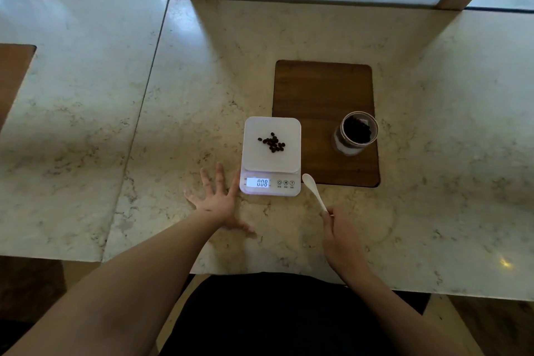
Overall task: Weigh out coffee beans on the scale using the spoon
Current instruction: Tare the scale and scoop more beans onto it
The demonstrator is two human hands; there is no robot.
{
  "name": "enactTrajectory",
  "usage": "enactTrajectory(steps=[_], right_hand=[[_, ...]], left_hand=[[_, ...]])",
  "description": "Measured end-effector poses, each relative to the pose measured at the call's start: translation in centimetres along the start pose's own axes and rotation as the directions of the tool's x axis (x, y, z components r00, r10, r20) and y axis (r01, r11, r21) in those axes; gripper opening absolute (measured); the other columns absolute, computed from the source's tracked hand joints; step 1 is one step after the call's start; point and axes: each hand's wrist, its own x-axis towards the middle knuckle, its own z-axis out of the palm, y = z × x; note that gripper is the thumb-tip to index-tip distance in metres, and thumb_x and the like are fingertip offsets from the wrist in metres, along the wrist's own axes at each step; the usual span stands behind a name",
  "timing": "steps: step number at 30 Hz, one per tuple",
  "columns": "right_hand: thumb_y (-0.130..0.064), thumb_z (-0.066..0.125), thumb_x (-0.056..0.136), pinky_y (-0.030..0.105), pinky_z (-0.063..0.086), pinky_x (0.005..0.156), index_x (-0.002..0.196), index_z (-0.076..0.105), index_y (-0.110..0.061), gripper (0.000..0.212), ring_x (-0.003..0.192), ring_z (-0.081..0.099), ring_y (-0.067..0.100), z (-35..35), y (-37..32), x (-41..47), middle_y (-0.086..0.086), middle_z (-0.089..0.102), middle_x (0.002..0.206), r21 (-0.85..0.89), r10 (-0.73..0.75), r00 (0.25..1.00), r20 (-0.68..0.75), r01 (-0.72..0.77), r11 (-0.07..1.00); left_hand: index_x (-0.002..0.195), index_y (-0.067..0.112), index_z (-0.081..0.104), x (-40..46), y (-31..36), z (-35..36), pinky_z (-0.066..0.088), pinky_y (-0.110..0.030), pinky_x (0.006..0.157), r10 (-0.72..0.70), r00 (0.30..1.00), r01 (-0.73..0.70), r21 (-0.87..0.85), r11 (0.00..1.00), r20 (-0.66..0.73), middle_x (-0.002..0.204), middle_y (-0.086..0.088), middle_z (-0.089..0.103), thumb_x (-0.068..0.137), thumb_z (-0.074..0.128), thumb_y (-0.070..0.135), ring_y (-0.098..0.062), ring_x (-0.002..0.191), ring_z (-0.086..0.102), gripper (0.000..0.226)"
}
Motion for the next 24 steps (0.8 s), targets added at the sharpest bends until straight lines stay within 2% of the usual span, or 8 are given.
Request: enactTrajectory(steps=[3, 7, 14, 17, 20, 24], right_hand=[[-0.031, 0.041, 0.104, 0.024, 0.034, 0.044, 0.090, 0.053, -0.026, 0.019, 0.049, 0.048, 0.008, 0.0, -0.4, -0.1, -0.005, 0.055, 0.061, -0.007, -0.009, 1.000, -0.004, 0.009, 1.000], [-0.028, 0.041, 0.104, 0.029, 0.034, 0.046, 0.093, 0.055, -0.021, 0.019, 0.050, 0.047, 0.012, -0.3, -1.0, 0.2, -0.003, 0.054, 0.062, 0.021, -0.016, 1.000, -0.012, 0.016, 1.000], [-0.022, 0.044, 0.103, 0.035, 0.035, 0.048, 0.088, 0.055, -0.016, 0.020, 0.053, 0.047, 0.018, -3.0, -3.1, 2.3, 0.000, 0.053, 0.063, 0.018, -0.035, 0.988, -0.150, 0.038, 0.999], [-0.020, 0.046, 0.103, 0.030, 0.035, 0.044, 0.091, 0.057, -0.017, 0.016, 0.049, 0.048, 0.014, -4.9, -4.2, 3.0, -0.005, 0.053, 0.061, -0.050, -0.132, 0.958, -0.254, 0.124, 0.991], [-0.020, 0.047, 0.104, 0.023, 0.027, 0.042, 0.091, 0.059, -0.017, 0.018, 0.045, 0.043, 0.009, -7.6, -5.0, 4.2, -0.009, 0.049, 0.058, -0.139, -0.217, 0.910, -0.352, 0.179, 0.974], [-0.016, 0.049, 0.102, 0.024, 0.021, 0.042, 0.085, 0.063, -0.008, 0.024, 0.042, 0.037, 0.012, -12.2, -5.0, 7.2, -0.001, 0.046, 0.054, -0.347, -0.266, 0.864, -0.428, 0.115, 0.931]], left_hand=[[0.114, 0.051, -0.064, -0.1, 0.1, 0.0, -0.009, -0.092, 0.101, -0.003, 1.000, 0.003, -0.003, 1.000, 0.000, 0.129, -0.002, -0.075, 0.024, 0.057, 0.108, -0.042, 0.121, -0.065, 0.161], [0.118, 0.052, -0.062, -0.1, -0.1, 0.1, -0.011, -0.092, 0.100, 0.017, 1.000, -0.017, -0.017, 1.000, -0.003, 0.131, -0.001, -0.074, 0.021, 0.056, 0.109, -0.042, 0.122, -0.065, 0.163], [0.122, 0.050, -0.061, 0.0, -0.1, 0.2, -0.011, -0.092, 0.099, 0.023, 1.000, -0.023, -0.009, 1.000, 0.010, 0.132, 0.000, -0.074, 0.027, 0.061, 0.107, -0.039, 0.116, -0.070, 0.165], [0.121, 0.049, -0.061, -0.2, -0.2, 0.1, -0.009, -0.092, 0.102, 0.014, 1.000, -0.013, -0.006, 1.000, 0.021, 0.131, 0.000, -0.074, 0.029, 0.061, 0.106, -0.041, 0.119, -0.067, 0.164], [0.119, 0.050, -0.062, -0.3, -0.2, 0.0, -0.008, -0.092, 0.102, 0.015, 1.000, -0.015, -0.006, 1.000, 0.023, 0.131, 0.000, -0.074, 0.028, 0.061, 0.107, -0.040, 0.117, -0.068, 0.164], [0.122, 0.048, -0.061, -0.3, 0.1, -0.3, -0.009, -0.092, 0.101, 0.008, 0.999, -0.008, 0.003, 1.000, 0.041, 0.130, -0.001, -0.075, 0.025, 0.060, 0.107, -0.040, 0.117, -0.069, 0.165]])
